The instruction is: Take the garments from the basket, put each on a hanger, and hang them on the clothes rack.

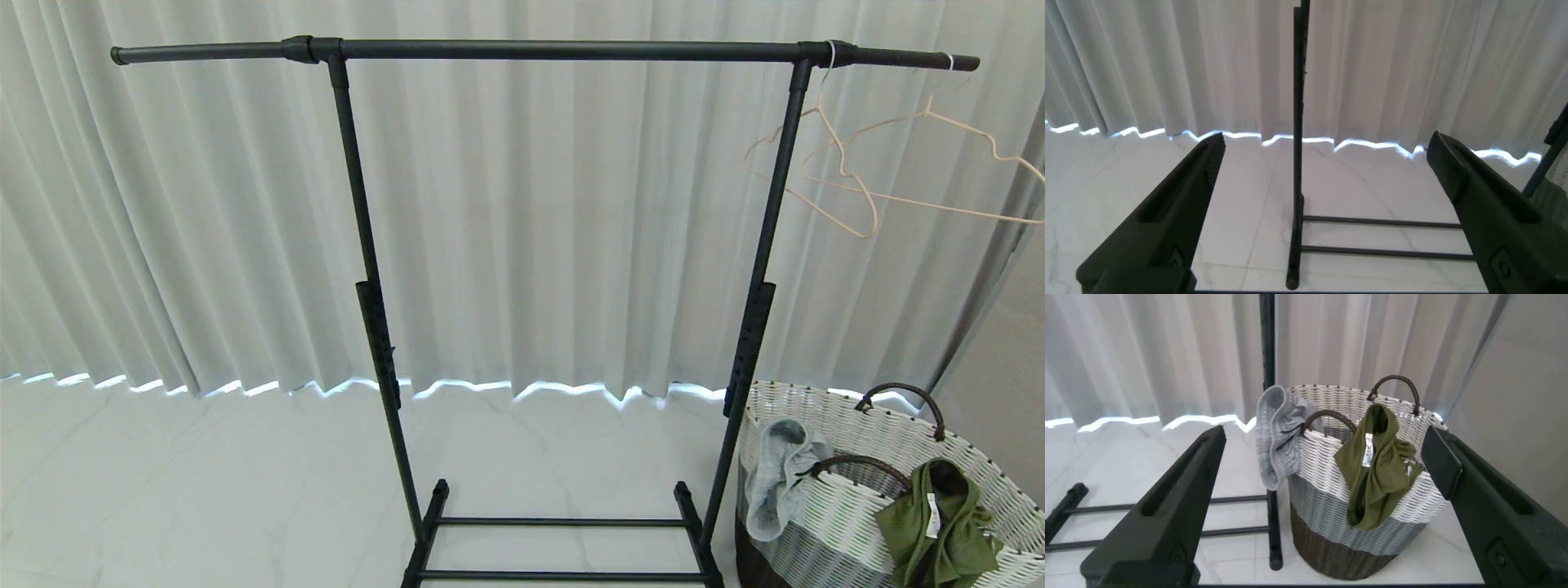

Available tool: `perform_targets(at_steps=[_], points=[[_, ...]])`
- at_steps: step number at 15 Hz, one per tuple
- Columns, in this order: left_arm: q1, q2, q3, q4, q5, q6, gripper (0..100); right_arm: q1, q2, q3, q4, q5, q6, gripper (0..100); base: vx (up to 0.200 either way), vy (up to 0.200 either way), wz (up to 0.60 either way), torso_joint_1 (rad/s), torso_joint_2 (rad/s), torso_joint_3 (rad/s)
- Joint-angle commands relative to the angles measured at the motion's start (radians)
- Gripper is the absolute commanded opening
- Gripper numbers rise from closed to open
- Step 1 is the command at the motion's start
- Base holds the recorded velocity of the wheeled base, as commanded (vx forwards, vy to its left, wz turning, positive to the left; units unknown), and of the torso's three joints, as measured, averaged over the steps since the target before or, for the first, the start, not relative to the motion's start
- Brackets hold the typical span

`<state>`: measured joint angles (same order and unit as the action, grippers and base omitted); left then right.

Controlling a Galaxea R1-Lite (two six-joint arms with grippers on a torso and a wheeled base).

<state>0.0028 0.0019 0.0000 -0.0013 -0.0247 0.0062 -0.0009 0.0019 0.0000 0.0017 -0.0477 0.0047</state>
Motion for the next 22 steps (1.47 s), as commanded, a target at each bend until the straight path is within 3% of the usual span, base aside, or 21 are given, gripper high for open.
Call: perform_targets(at_steps=[1,16,22], points=[[0.0,0.0,0.0,0.0,0.0,0.0,100,0.001,0.0,0.0,0.0,0.0,0.0,100,0.0,0.0,0.0,0.0,0.0,0.0],[0.0,0.001,0.0,0.0,0.0,0.001,100,0.001,0.0,0.0,0.0,0.005,-0.023,100,0.0,0.0,0.0,0.0,0.0,0.0],[0.0,0.001,0.0,0.001,-0.006,0.035,100,0.001,0.0,0.0,-0.002,0.005,-0.014,100,0.0,-0.2,0.0,0.001,0.0,0.006]])
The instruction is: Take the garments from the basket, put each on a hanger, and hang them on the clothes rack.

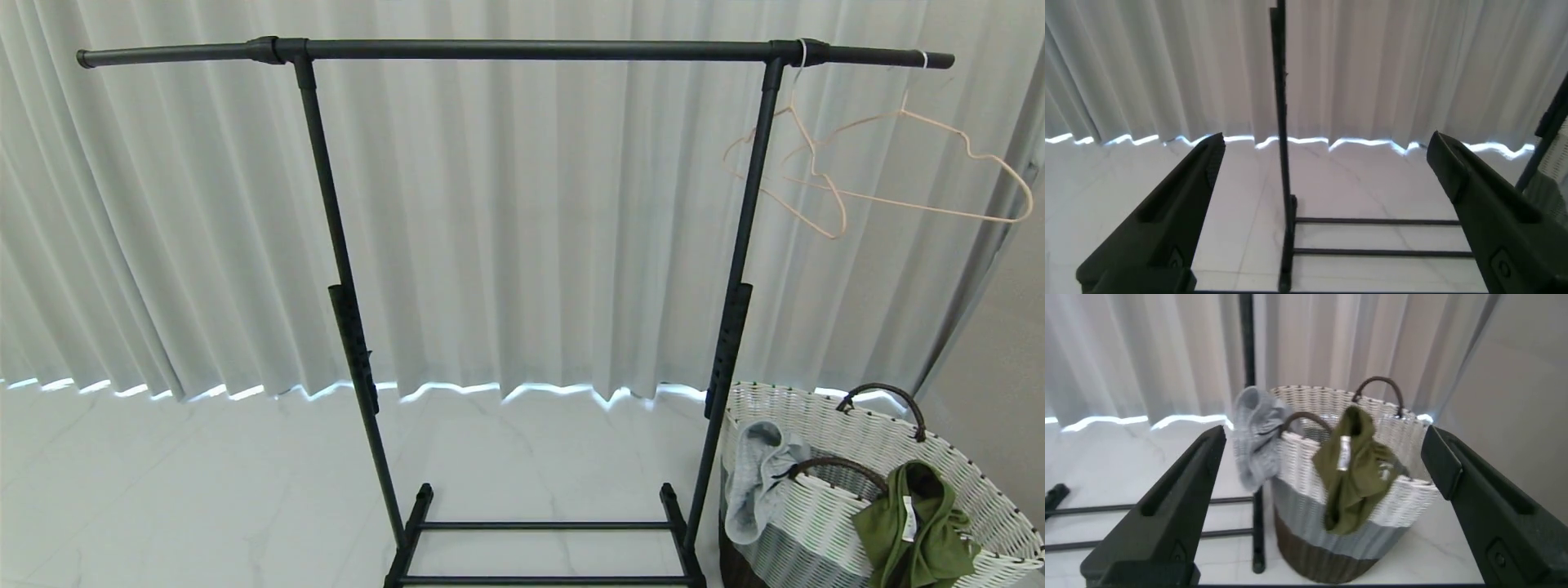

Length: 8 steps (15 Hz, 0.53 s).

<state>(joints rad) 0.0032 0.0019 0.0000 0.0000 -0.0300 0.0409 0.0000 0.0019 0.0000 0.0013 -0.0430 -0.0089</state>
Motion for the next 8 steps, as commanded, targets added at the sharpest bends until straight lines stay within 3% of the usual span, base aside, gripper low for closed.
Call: perform_targets(at_steps=[1,4,8], points=[[0.0,0.001,0.0,0.0,-0.001,0.001,100,0.0,0.0,0.0,-0.001,0.0,0.003,100,0.0,-0.2,0.0,0.007,0.0,-0.002],[0.0,0.001,0.0,0.0,-0.002,0.001,100,0.0,0.0,0.0,-0.001,0.0,0.003,100,0.0,-0.2,0.0,0.002,0.01,-0.002],[0.0,0.001,0.0,0.0,-0.001,-0.006,100,0.0,0.0,0.0,-0.001,0.0,0.024,100,0.0,0.0,0.0,0.0,0.0,0.0]])
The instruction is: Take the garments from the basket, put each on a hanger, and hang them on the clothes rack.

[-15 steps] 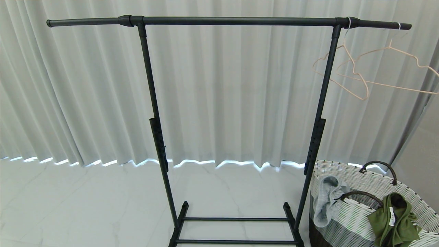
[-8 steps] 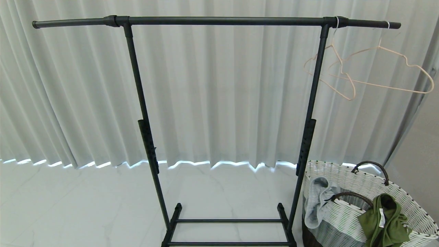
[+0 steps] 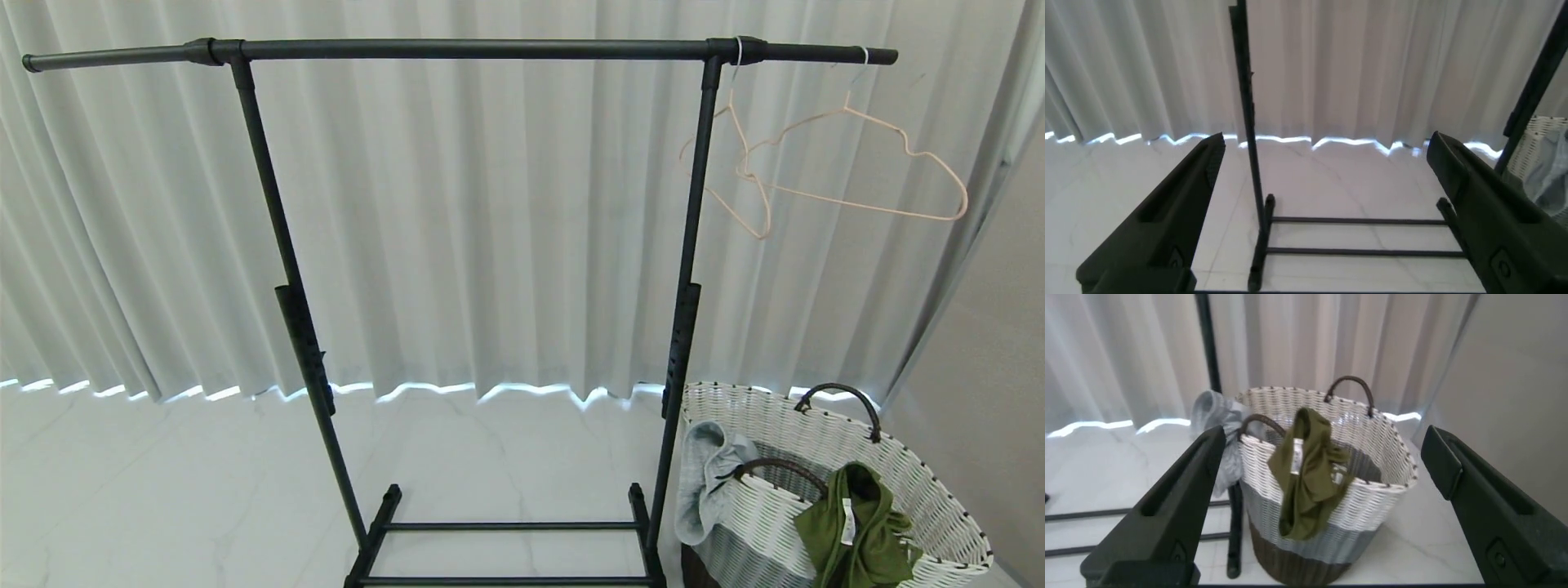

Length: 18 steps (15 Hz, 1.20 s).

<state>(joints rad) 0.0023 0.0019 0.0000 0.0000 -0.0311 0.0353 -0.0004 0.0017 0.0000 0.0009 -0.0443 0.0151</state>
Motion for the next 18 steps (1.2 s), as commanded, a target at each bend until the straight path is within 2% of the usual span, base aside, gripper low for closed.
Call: perform_targets(at_steps=[1,5,11,13,18], points=[[0.001,0.001,0.0,0.0,0.0,0.0,100,0.0,0.0,0.0,-0.001,0.0,0.003,100,0.0,0.0,0.0,0.0,0.0,0.0],[0.001,0.001,0.0,0.0,0.0,0.003,100,0.0,0.0,0.0,-0.001,0.001,-0.02,100,0.2,0.0,0.0,0.001,0.0,0.004],[0.001,0.001,0.0,0.0,-0.001,0.005,100,0.0,0.0,0.0,-0.001,0.001,0.005,100,0.2,0.0,0.0,0.0,0.0,0.001],[0.001,0.001,0.0,0.0,-0.001,0.005,100,0.0,0.0,0.0,0.001,0.001,-0.011,100,0.2,0.0,0.0,0.002,0.0,0.002],[0.001,0.0,0.0,0.0,0.0,-0.006,100,0.0,0.0,0.0,-0.001,0.001,0.0,100,0.0,0.0,0.0,0.0,0.0,0.0]])
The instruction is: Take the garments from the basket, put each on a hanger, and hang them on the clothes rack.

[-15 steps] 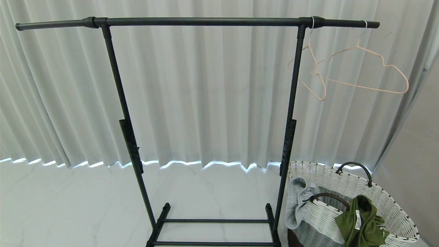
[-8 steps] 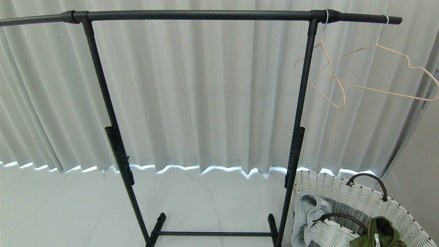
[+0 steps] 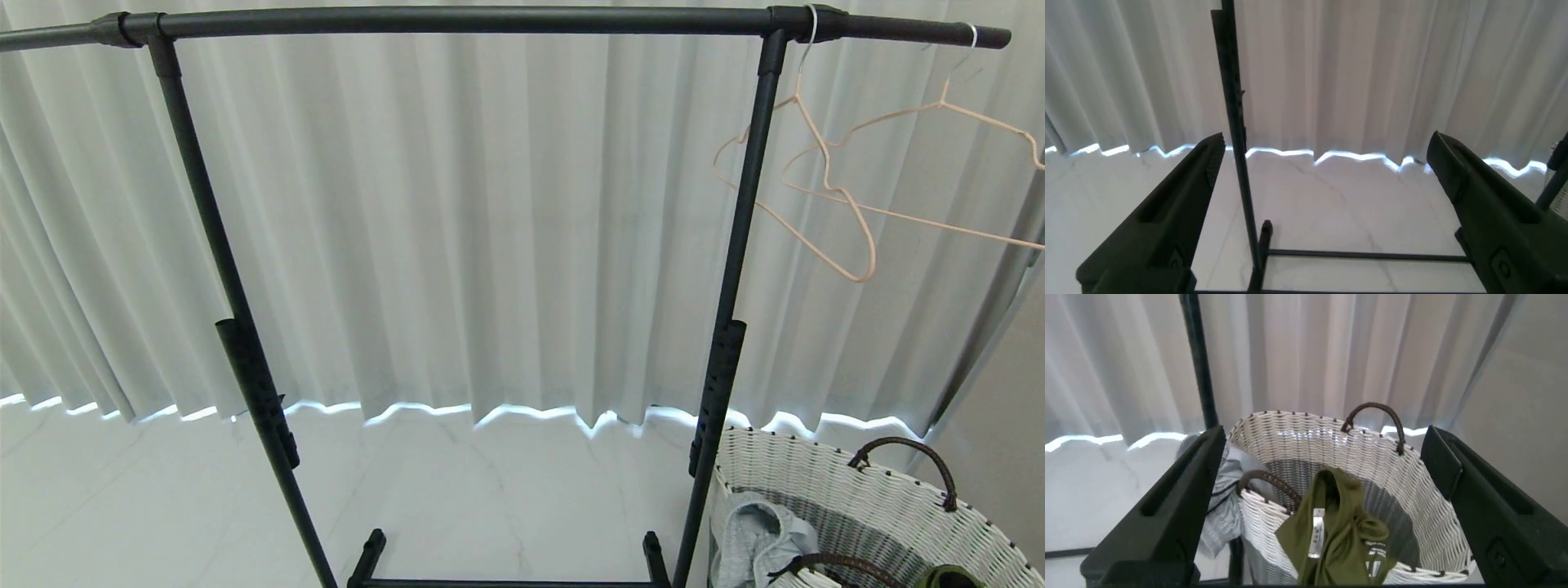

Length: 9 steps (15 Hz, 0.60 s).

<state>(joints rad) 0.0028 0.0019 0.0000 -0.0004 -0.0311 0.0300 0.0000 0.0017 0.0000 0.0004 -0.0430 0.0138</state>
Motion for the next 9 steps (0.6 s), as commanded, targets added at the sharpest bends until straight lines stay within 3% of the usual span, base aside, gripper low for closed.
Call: perform_targets(at_steps=[1,3,5,6,8,9], points=[[0.0,0.0,0.0,-0.001,0.002,-0.016,100,0.0,0.0,0.0,-0.002,0.002,-0.015,100,0.0,0.0,0.0,0.0,0.0,0.0],[0.0,0.0,0.0,-0.001,0.003,-0.018,100,0.0,-0.002,-0.005,-0.007,0.006,-0.052,100,0.0,0.0,0.0,0.0,0.0,0.0],[0.0,0.0,0.0,-0.001,0.003,-0.018,100,0.029,0.093,-0.137,0.009,0.078,-0.031,100,0.0,0.0,0.0,0.0,0.0,0.0],[0.0,0.0,0.0,-0.001,0.003,-0.019,100,0.071,0.245,-0.239,0.016,0.075,-0.032,100,0.0,0.0,0.0,0.0,0.0,0.0],[0.0,0.0,0.0,-0.001,0.003,-0.021,100,0.067,0.531,-0.319,0.03,0.052,-0.1,100,0.0,0.0,0.0,0.0,0.0,0.0],[0.0,0.0,0.0,-0.001,0.003,-0.021,100,0.067,0.531,-0.319,0.03,0.052,-0.1,100,0.0,0.0,0.0,0.0,0.0,0.0]])
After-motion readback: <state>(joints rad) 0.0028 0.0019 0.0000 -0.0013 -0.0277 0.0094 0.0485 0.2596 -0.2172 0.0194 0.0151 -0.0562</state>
